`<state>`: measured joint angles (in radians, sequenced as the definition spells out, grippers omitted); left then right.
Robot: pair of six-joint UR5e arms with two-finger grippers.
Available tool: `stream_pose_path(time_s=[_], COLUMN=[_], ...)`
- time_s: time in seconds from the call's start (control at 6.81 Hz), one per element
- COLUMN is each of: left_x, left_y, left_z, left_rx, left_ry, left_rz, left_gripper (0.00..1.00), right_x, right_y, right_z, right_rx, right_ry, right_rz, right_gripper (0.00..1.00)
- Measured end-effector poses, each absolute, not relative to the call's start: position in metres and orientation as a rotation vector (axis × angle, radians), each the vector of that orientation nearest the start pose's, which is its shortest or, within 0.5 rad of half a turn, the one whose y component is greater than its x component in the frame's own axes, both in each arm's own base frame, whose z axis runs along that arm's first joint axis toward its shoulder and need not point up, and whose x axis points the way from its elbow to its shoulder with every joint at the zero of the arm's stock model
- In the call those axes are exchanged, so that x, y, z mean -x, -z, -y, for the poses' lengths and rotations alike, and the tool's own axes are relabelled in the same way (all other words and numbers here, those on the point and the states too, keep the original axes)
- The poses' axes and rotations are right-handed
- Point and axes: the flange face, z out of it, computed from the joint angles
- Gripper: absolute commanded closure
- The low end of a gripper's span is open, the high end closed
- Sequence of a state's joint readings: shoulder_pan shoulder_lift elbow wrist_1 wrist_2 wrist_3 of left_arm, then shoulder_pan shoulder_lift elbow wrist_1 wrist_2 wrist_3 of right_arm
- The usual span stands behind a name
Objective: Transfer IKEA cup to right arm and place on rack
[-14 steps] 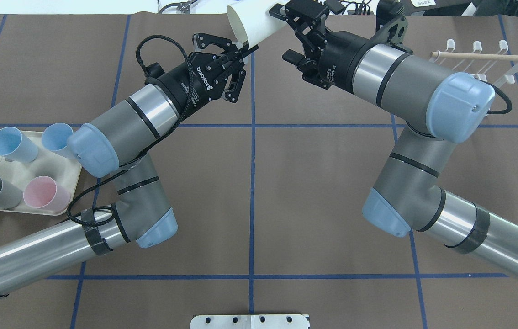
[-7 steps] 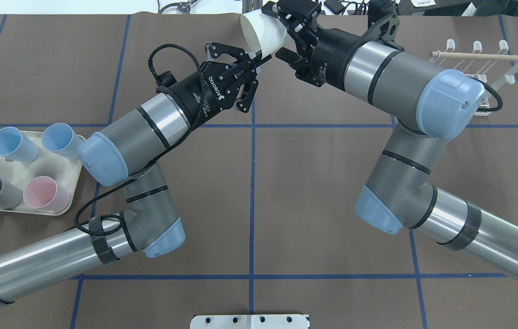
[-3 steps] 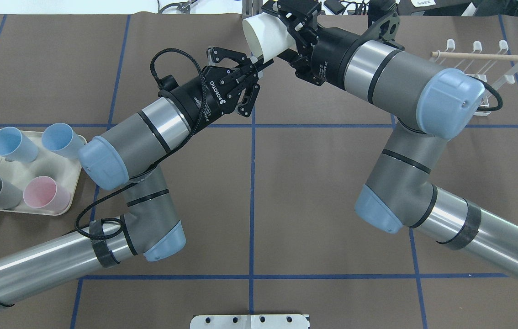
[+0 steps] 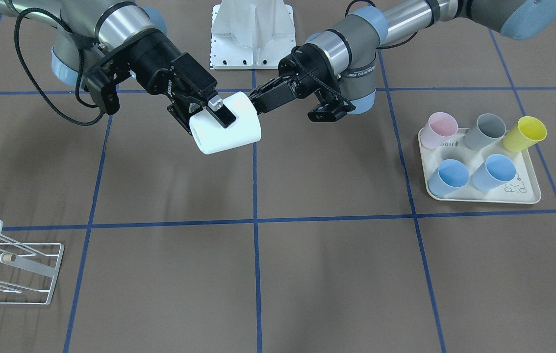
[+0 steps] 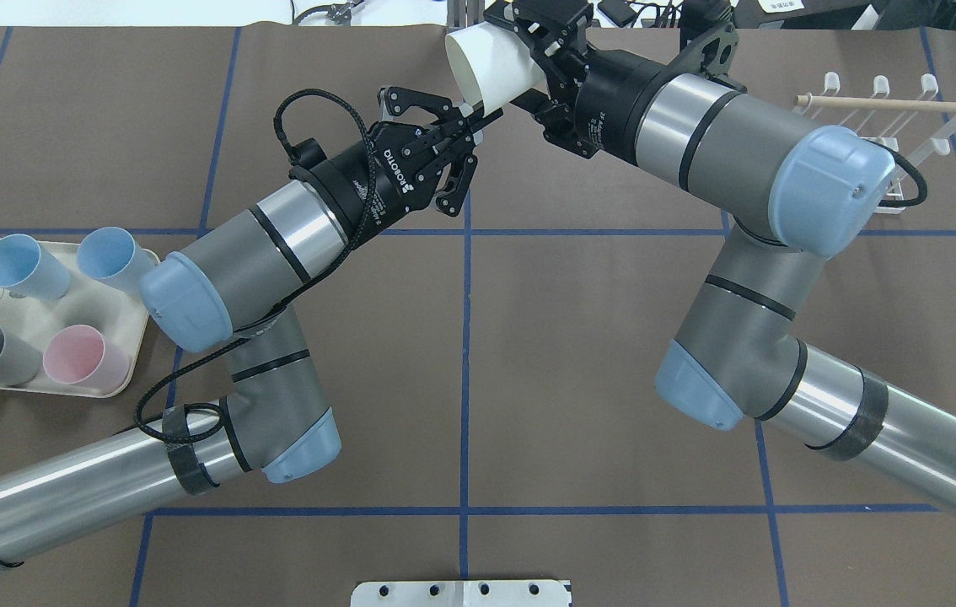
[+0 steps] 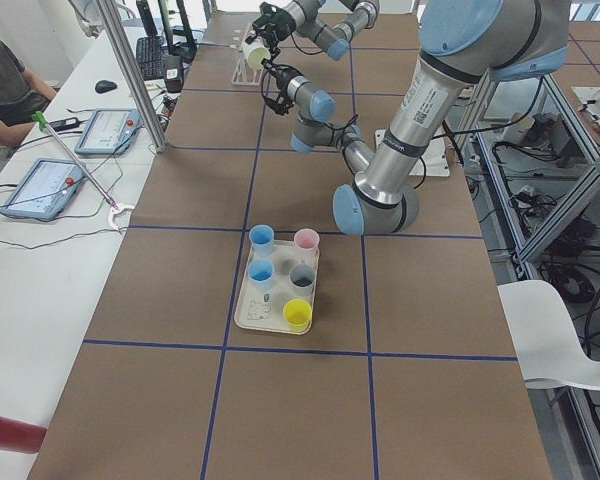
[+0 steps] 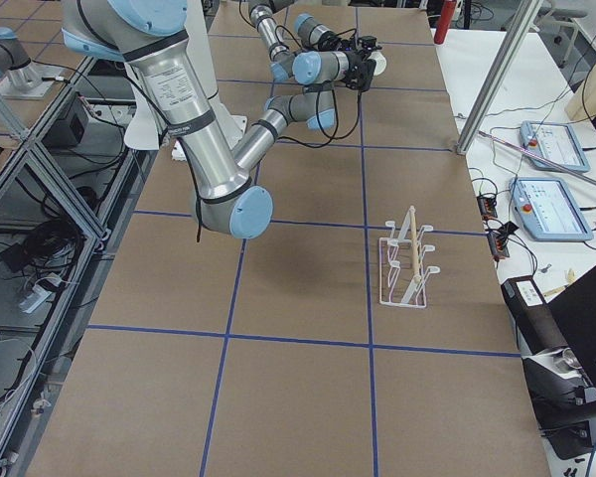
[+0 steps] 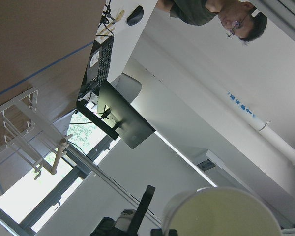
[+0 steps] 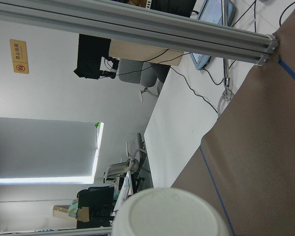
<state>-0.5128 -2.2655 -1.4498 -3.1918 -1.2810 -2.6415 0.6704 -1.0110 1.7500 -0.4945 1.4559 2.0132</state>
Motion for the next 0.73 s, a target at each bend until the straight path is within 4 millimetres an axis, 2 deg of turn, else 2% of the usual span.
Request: stream_pose_path(time_s=[0.73], left_x=[-0.4615], left_y=[-0.14], left_z=[0.4458], left_rx=[0.402], left_ry=[1.104], left_rz=[-2.381], left_gripper=[0.0], right_x=[0.3634], right_y=[-0.1415], right_z=[0.4843], right_rx=[-0.314], right_ry=[-0.904], right_rz=[1.878], right_gripper=[1.0])
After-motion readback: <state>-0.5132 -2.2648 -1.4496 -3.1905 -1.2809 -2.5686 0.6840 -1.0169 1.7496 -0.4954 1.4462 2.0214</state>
